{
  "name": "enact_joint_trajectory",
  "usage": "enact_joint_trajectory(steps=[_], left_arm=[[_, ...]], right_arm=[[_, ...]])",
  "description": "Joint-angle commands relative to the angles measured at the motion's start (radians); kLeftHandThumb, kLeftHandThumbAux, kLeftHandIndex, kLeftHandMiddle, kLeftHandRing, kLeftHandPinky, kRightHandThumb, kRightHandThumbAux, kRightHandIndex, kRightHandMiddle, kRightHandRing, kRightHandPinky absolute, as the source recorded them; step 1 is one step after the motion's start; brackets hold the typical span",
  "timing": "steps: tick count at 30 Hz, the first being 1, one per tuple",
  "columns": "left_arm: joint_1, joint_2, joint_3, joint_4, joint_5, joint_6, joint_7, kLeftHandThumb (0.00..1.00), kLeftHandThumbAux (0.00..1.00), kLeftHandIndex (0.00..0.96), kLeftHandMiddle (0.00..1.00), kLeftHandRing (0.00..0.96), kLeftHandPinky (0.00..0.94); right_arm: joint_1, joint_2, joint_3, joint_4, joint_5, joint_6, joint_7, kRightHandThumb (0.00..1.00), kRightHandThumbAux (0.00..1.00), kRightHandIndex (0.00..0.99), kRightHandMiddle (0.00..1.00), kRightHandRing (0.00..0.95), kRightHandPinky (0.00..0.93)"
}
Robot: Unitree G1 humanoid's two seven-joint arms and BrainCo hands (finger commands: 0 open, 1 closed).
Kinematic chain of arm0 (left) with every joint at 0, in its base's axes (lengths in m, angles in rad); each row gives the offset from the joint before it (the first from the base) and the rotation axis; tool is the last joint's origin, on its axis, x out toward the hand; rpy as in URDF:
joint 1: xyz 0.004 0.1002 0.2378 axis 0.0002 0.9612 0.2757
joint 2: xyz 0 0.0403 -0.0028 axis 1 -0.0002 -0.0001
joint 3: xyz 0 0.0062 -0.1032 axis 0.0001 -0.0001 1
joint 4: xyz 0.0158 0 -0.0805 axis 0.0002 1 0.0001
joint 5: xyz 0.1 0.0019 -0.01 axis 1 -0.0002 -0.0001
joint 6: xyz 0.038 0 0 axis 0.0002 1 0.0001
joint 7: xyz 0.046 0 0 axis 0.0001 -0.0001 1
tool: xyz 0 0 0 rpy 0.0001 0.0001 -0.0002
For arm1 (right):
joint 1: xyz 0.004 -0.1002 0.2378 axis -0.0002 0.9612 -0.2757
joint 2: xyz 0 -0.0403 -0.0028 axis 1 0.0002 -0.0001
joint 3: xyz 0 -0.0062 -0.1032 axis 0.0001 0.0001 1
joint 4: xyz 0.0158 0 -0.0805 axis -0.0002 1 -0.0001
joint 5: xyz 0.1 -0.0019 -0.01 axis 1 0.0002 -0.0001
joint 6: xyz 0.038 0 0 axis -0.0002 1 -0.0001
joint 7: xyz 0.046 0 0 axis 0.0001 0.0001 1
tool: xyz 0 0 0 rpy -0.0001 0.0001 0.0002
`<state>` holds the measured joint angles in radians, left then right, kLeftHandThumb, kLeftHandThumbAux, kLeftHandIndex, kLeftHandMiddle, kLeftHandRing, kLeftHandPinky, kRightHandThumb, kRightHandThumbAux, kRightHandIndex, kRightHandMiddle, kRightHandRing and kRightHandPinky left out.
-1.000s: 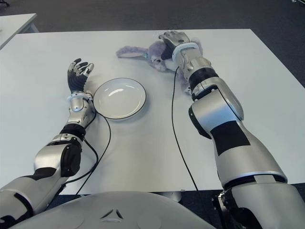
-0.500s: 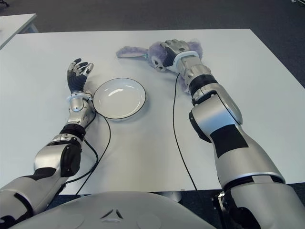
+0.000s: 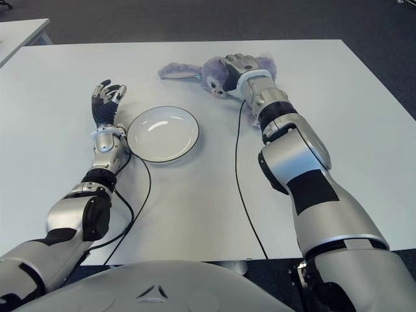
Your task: Put the doll into the plate.
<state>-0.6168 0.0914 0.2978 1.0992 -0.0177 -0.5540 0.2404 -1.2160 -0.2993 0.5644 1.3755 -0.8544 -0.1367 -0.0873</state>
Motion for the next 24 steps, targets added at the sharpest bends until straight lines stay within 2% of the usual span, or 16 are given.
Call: enact_joint_trajectory(steps=[1,16,24], left_arm=[[0.351,-0.066,0.030,0.179,-0.032,-0.011,-0.011,0.000,0.613,0.232,0.330,0.302,0.190],[0.343,-0.060,0.034,0.185,-0.035,0.002,-0.015,0.000,0.600,0.226,0.337,0.308,0.201],[0.333,-0.059,0.045,0.188,-0.046,0.013,-0.011,0.000,0.649,0.246,0.343,0.312,0.214]], right_arm=[[0.101,-0.016,-0.003,0.025,0.019,0.023,0.053,0.133,0.535,0.000,0.000,0.000,0.000],[0.110,-0.027,-0.011,0.027,0.024,0.030,0.053,0.136,0.540,0.002,0.000,0.000,0.000],[0.109,-0.027,-0.011,0.027,0.023,0.033,0.056,0.153,0.543,0.006,0.000,0.000,0.000]])
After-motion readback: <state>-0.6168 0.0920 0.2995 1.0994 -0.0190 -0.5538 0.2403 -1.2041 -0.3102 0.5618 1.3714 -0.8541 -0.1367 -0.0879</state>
